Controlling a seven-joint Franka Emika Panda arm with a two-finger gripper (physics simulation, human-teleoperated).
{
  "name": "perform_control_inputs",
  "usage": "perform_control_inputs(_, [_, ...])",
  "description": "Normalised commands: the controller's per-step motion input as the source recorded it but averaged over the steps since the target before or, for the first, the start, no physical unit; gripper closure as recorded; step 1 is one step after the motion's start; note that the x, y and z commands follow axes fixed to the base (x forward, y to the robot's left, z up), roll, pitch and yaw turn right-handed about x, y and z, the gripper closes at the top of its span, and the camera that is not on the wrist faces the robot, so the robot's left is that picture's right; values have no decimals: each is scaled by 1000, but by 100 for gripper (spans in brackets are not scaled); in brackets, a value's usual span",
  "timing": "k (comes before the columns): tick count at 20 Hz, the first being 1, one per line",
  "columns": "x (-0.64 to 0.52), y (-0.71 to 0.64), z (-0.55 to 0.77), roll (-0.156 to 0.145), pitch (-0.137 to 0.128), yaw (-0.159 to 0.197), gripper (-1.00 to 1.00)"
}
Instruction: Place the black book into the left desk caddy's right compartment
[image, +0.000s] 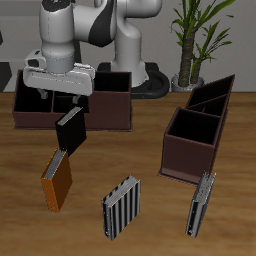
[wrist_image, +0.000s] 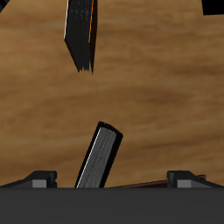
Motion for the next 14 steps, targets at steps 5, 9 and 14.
perform_control_inputs(5, [23,124,-202,17,22,-8,-100])
perform_control_inputs(9, [19,-25,-328,-1,27,-30,-100])
perform_control_inputs(14, [-15,-41,-307,-15,25,-11,-100])
